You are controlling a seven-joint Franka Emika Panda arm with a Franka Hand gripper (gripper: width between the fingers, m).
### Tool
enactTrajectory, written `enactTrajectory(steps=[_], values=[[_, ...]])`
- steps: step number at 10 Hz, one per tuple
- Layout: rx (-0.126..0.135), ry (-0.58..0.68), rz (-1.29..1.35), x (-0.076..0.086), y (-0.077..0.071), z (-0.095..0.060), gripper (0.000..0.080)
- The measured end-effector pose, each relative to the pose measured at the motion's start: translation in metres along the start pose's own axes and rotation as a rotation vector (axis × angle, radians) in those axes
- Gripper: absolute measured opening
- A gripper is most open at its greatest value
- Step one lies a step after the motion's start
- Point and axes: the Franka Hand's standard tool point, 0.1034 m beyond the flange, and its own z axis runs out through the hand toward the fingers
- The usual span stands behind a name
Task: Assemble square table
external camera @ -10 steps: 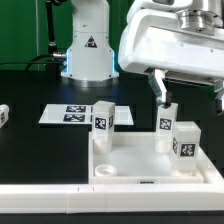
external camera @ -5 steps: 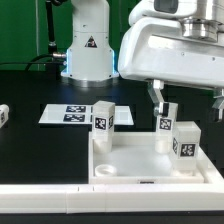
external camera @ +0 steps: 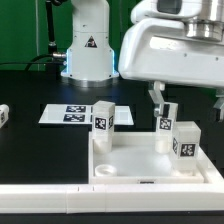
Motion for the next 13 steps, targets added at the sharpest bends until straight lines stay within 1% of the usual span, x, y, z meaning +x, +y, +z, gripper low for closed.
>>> enactTrajectory(steps=[2,3,7,8,9,10,11,12,13], values=[[0.03,0.003,0.024,0.006,0.016,0.001,0.0649],[0.034,-0.004,0.055,0.004,0.011,0.004,0.0649],[0.037,-0.025,0.055,0.001,0.01,0.005,0.0649],[0.056,-0.106,0.057,-0.002,0.007,0.003,0.0649],[0.066,-0.154,0.08,0.002,0.002,0.001,0.0649],[0.076,-0.256,0.127,-0.002,-0.007,0.001,0.0649],[0.076,-0.347,0.179,-0.001,-0.012,0.002,0.0649],[0.072,-0.316,0.17,0.007,-0.01,0.004,0.0649],[0.072,-0.318,0.173,0.006,-0.01,0.004,0.0649]])
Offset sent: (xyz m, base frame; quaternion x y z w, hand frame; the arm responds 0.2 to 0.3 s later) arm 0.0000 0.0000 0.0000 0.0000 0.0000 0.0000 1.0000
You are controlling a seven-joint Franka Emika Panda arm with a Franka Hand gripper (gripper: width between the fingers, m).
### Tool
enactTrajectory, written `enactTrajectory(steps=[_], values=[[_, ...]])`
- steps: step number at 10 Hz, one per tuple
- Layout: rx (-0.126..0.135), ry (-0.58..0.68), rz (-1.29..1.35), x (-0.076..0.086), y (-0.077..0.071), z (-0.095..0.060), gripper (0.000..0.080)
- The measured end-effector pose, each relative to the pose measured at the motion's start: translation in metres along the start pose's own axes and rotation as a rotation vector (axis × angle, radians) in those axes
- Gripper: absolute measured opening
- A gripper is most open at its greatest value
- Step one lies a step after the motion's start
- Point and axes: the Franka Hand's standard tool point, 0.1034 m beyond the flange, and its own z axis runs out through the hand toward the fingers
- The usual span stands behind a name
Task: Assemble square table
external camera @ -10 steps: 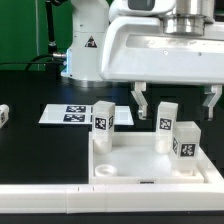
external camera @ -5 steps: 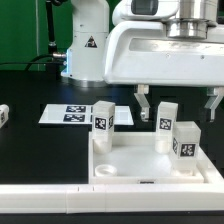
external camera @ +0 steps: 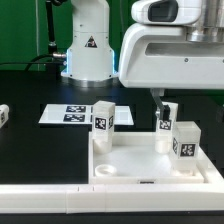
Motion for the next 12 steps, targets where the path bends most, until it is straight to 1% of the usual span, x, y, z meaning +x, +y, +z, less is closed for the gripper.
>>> enactTrajectory(steps=[1,2,4,5,6,7,9,10,11,12], values=[[0.0,-0.001,0.003,0.0,0.0,0.0,0.0649],[0.006,0.0,0.023,-0.002,-0.001,0.004,0.0649],[0.004,0.01,0.025,-0.008,-0.009,0.014,0.0649],[0.001,0.011,0.023,-0.01,-0.009,0.02,0.0649],[-0.001,0.01,0.024,-0.011,-0.008,0.021,0.0649],[-0.001,0.011,0.024,-0.011,-0.007,0.022,0.062],[-0.005,0.016,0.028,-0.013,-0.001,0.025,0.0351],[-0.005,0.032,0.03,-0.013,0.002,0.026,0.0351],[-0.015,0.06,0.015,-0.012,0.002,0.026,0.0285],[-0.051,0.088,-0.041,-0.011,0.001,0.026,0.0285]])
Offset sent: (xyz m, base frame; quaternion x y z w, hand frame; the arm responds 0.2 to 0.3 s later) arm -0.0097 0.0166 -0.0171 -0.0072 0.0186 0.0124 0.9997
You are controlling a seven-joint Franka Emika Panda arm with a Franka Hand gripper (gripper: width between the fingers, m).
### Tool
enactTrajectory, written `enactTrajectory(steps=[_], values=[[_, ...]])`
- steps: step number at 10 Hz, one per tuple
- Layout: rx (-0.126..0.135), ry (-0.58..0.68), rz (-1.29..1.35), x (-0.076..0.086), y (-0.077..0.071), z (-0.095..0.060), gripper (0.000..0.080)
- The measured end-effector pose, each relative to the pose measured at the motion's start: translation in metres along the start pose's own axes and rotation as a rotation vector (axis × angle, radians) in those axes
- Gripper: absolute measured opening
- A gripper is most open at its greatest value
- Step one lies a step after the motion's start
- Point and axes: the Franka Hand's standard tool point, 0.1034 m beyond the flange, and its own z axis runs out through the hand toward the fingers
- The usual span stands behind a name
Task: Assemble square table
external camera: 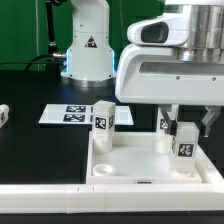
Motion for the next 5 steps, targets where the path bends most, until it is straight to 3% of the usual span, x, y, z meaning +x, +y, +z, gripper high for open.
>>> enactTrajectory(steps=[4,5], values=[[0.004,0.0,0.106,0.0004,0.0015,0.0,0.0285],[0.029,-0.001,0.261,0.0005,0.0051,0.0004,0.0285]])
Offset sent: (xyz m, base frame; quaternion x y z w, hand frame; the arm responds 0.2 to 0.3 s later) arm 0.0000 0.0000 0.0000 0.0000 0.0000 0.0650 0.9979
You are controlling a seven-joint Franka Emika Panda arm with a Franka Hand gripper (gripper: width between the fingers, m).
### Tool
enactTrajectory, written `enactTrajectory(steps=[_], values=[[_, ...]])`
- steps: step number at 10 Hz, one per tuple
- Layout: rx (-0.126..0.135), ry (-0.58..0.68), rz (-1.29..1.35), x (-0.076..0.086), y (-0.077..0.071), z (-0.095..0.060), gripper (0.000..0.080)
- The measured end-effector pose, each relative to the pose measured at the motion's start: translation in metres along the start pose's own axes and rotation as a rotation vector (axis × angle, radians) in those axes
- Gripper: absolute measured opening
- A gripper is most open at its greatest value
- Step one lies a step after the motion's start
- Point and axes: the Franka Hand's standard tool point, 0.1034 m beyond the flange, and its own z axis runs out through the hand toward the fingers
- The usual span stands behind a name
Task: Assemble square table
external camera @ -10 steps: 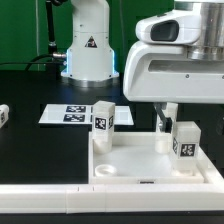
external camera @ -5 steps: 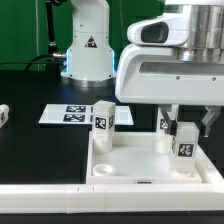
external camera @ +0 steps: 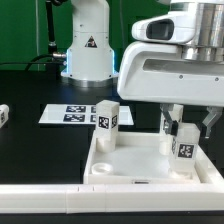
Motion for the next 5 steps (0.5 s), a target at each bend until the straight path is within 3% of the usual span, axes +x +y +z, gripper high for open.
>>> enactTrajectory(steps=[3,5], values=[[0.045,0.014,0.435,-0.0043,0.0014,0.0002,0.0285],[0.045,-0.005,0.651,-0.004,0.0006,0.0005,0.0286]])
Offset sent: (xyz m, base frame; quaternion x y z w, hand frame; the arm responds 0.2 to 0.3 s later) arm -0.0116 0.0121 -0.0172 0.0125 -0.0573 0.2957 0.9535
